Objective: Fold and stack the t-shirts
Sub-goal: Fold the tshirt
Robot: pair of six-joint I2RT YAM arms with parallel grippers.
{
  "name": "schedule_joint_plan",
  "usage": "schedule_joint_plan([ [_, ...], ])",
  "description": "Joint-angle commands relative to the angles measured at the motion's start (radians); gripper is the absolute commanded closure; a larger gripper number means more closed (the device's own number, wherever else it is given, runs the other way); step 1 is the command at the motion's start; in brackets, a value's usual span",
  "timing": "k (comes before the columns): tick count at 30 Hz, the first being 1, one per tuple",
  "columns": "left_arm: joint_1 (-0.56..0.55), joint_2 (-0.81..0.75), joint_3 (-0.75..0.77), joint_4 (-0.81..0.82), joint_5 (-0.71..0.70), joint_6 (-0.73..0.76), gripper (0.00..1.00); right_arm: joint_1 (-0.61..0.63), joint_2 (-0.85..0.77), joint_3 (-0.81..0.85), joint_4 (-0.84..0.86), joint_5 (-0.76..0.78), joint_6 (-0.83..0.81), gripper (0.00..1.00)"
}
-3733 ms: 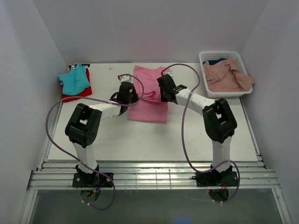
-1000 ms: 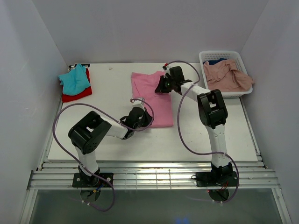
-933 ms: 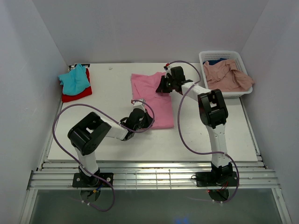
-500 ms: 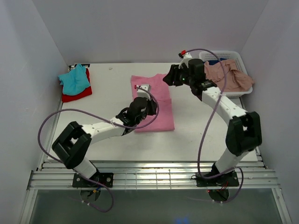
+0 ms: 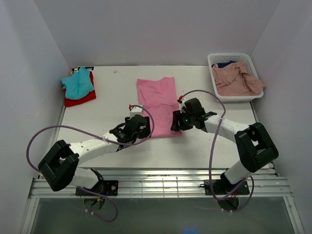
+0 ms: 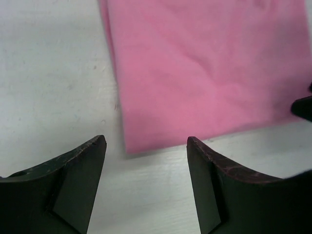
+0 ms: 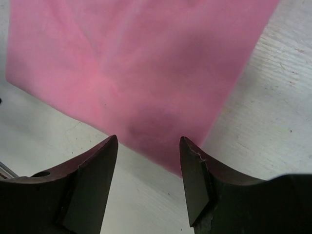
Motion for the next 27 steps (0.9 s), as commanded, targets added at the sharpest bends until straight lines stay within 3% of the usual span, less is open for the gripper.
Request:
schedule_joint_plan([
  [1, -0.003, -0.076, -0.034, -0.067, 0.031, -0.049, 0.22, 0.028, -0.045, 0.008, 0.041, 0.056, 0.021, 0.4],
  [9, 0.019, -0.133, -0.144, 0.033, 0.121, -0.055, 0.21, 0.034, -0.081, -0.013, 0.009, 0.11, 0.007, 0.4],
  [27, 0.111, -0.097, -0.344, 0.316, 0.264, -0.053, 0.21, 0.037, -0.059, -0.104, 0.033, 0.142, 0.027, 0.41],
])
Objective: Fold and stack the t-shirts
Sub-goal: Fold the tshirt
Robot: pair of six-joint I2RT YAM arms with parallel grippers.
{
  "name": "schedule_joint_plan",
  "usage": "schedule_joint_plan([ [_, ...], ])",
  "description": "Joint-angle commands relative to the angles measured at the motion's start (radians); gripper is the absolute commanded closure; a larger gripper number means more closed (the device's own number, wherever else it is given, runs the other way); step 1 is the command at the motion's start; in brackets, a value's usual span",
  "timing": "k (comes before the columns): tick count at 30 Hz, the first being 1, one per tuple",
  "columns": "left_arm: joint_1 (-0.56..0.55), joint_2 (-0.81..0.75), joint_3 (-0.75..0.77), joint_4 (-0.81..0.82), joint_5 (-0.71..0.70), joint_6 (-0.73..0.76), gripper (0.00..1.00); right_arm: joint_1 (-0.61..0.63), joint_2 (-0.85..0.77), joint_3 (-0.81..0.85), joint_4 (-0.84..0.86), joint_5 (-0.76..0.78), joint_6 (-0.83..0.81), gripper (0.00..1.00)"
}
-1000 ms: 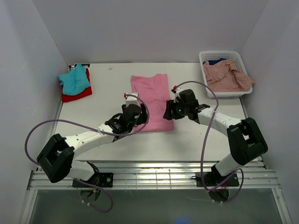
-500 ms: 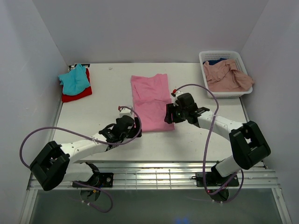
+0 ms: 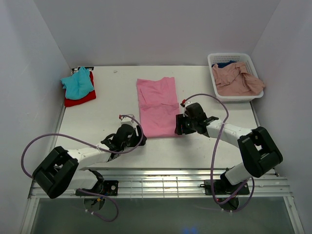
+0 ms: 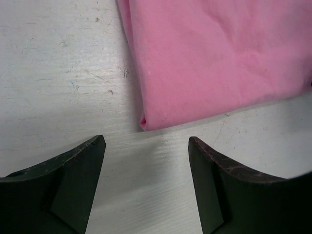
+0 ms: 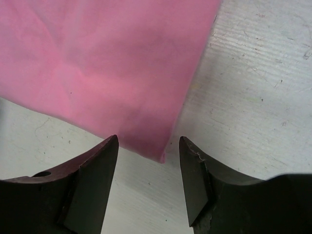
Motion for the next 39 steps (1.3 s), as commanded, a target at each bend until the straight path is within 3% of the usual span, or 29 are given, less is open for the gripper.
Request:
schedule_joint_plan([
  [1, 0.014, -0.012, -0.033, 0.084, 0.037, 0.006, 0.21, 0.005, 0.012, -0.014, 0.037, 0.006, 0.015, 0.41],
  [15, 0.08, 0.123, -0.064, 0.271, 0.162, -0.041, 0.2, 0.016, 0.076, -0.026, 0.072, -0.023, 0.049, 0.42],
  [31, 0.082, 0.202, -0.048, 0.303, 0.185, -0.055, 0.24, 0.019, 0.087, -0.019, 0.074, -0.031, 0.056, 0.43],
  [35, 0.082, 0.206, -0.051, 0.285, 0.182, -0.05, 0.39, 0.019, 0.092, -0.02, 0.072, -0.03, 0.056, 0.43],
  [36, 0.082, 0.208, -0.051, 0.282, 0.177, -0.05, 0.51, 0.019, 0.092, -0.019, 0.072, -0.03, 0.056, 0.44],
  [39, 0.082, 0.223, -0.048, 0.268, 0.179, -0.049, 0.72, 0.019, 0.099, -0.022, 0.104, -0.039, 0.058, 0.47],
])
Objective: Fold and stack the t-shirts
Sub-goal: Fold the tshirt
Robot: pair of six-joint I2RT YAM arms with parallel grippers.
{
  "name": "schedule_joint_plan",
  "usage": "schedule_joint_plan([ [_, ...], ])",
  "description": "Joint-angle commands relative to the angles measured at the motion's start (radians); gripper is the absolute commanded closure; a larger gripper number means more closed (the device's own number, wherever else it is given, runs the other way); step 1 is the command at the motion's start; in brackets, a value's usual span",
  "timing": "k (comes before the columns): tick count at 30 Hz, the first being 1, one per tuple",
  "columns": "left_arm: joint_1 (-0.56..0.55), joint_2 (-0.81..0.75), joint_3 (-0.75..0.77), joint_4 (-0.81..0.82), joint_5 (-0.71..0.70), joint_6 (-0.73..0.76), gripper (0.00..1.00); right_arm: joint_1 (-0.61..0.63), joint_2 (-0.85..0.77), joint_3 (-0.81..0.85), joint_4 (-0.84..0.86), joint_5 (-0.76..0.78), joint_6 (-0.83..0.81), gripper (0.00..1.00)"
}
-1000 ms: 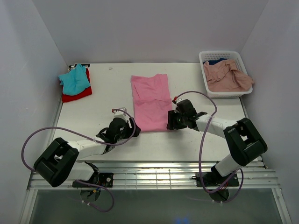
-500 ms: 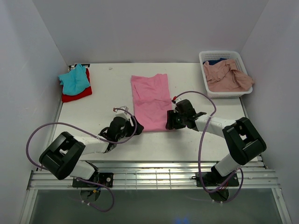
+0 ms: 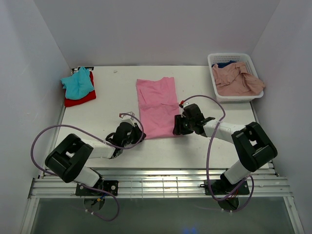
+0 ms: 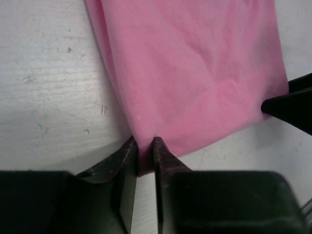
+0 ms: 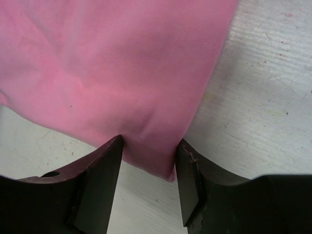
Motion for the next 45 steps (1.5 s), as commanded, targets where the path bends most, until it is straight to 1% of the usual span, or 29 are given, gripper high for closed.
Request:
schedule_joint_plan([
  [1, 0.0, 0.031, -0.008, -0.097, 0.019, 0.008, 0.76, 0.01, 0.028, -0.009, 0.03, -0.017, 0.01, 0.48],
  [2, 0.0, 0.045, -0.007, -0.099, 0.022, 0.008, 0.79, 0.01, 0.03, -0.009, 0.033, -0.021, 0.008, 0.52],
  [3, 0.0, 0.051, -0.007, -0.099, 0.023, 0.013, 0.82, 0.01, 0.035, -0.008, 0.033, -0.027, 0.007, 0.62],
  [4, 0.0, 0.058, -0.005, -0.097, 0.028, 0.016, 0.88, 0.01, 0.044, -0.009, 0.036, -0.027, 0.007, 0.68],
  [5, 0.0, 0.069, -0.002, -0.097, 0.028, 0.017, 0.9, 0.01, 0.047, -0.009, 0.042, -0.029, 0.007, 0.75],
  [6, 0.0, 0.074, -0.002, -0.096, 0.028, 0.025, 0.92, 0.01, 0.053, -0.009, 0.043, -0.034, 0.007, 0.91],
  [7, 0.0, 0.077, -0.002, -0.094, 0.028, 0.031, 0.97, 0.011, 0.062, -0.011, 0.042, -0.037, 0.007, 0.92],
  [8, 0.0, 0.077, -0.002, -0.094, 0.028, 0.036, 1.0, 0.011, 0.064, -0.012, 0.045, -0.04, 0.01, 0.92],
  [9, -0.001, 0.069, -0.007, -0.094, 0.058, 0.04, 1.0, 0.013, 0.064, -0.015, 0.047, -0.044, 0.011, 0.92],
  [11, -0.012, 0.048, -0.019, -0.096, 0.062, 0.06, 1.0, 0.02, 0.055, -0.031, 0.045, -0.046, 0.014, 0.92],
  [14, -0.049, -0.033, -0.065, -0.115, 0.045, 0.065, 1.0, 0.043, 0.018, -0.049, 0.01, -0.024, 0.028, 0.92],
  [15, -0.062, -0.082, -0.088, -0.132, 0.013, 0.057, 1.0, 0.057, -0.01, -0.061, -0.028, -0.009, 0.04, 0.92],
  [18, -0.087, -0.162, -0.108, -0.23, -0.022, 0.023, 1.0, 0.1, -0.086, -0.095, -0.065, 0.018, 0.065, 0.92],
  [20, -0.096, -0.26, -0.111, -0.315, -0.036, 0.002, 1.0, 0.123, -0.126, -0.103, -0.11, 0.035, 0.094, 0.92],
  [22, -0.109, -0.361, -0.078, -0.378, -0.084, -0.01, 1.0, 0.155, -0.186, -0.094, -0.159, 0.066, 0.122, 0.92],
  [23, -0.115, -0.395, -0.062, -0.428, -0.098, -0.007, 1.0, 0.163, -0.205, -0.084, -0.176, 0.075, 0.128, 0.92],
  [24, -0.118, -0.421, -0.042, -0.453, -0.136, -0.001, 1.0, 0.177, -0.234, -0.059, -0.188, 0.109, 0.131, 0.92],
  [26, -0.121, -0.471, 0.019, -0.487, -0.168, 0.014, 1.0, 0.188, -0.254, -0.028, -0.217, 0.13, 0.134, 0.92],
  [27, -0.121, -0.472, 0.041, -0.491, -0.199, 0.031, 1.0, 0.189, -0.263, -0.009, -0.22, 0.15, 0.133, 0.92],
  [29, -0.121, -0.443, 0.094, -0.482, -0.214, 0.046, 1.0, 0.189, -0.26, 0.037, -0.219, 0.172, 0.126, 0.92],
  [34, -0.121, -0.339, 0.154, -0.394, -0.248, 0.098, 1.0, 0.189, -0.154, 0.141, -0.208, 0.252, 0.111, 0.92],
  [40, -0.116, -0.288, 0.2, -0.34, -0.334, 0.167, 1.0, 0.185, -0.038, 0.257, -0.193, 0.327, 0.08, 0.92],
  [41, -0.11, -0.282, 0.208, -0.334, -0.346, 0.177, 1.0, 0.182, -0.013, 0.299, -0.191, 0.331, 0.073, 0.92],
  [45, -0.09, -0.236, 0.249, -0.292, -0.365, 0.22, 1.0, 0.162, 0.042, 0.4, -0.196, 0.35, 0.047, 0.92],
])
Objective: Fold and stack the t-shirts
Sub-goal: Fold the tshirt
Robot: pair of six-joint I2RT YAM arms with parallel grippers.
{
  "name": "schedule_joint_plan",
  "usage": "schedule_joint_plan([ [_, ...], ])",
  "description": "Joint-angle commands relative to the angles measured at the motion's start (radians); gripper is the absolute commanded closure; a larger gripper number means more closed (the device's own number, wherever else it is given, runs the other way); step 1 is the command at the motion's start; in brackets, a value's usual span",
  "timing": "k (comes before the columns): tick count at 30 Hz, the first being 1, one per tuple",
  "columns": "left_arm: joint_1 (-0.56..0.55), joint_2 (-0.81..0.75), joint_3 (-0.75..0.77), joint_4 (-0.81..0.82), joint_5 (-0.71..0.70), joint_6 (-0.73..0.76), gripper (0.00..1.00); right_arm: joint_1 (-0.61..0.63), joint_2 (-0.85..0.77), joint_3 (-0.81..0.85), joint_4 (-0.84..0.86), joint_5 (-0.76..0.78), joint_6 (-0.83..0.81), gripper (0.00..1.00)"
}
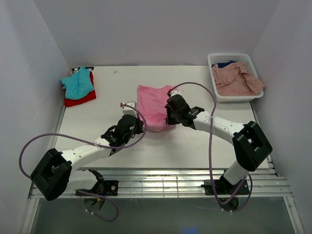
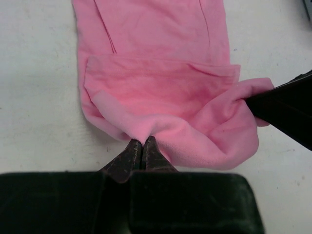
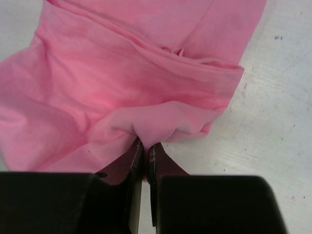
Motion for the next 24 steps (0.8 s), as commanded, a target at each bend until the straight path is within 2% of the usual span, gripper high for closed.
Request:
schedule_joint_plan([
  [1, 0.025, 0.025, 0.071, 0.085, -0.055, 0.061, 1.0, -0.025, 0.025, 0.118, 0.025, 0.061, -0.044, 0.92],
  [10, 0.07, 0.074, 0.176, 0.137, -0.035, 0.135, 1.0, -0.064, 0.097, 0.314, -0.022, 0.062, -0.095, 0.92],
  [18, 0.142, 0.122, 0.215, 0.186, 0.005, 0.155, 1.0, -0.087, 0.162, 0.392, -0.03, 0.057, -0.124, 0.92],
  [24, 0.203, 0.237, 0.278, 0.205, 0.073, 0.161, 1.0, -0.11, 0.241, 0.472, -0.044, 0.032, -0.133, 0.92],
])
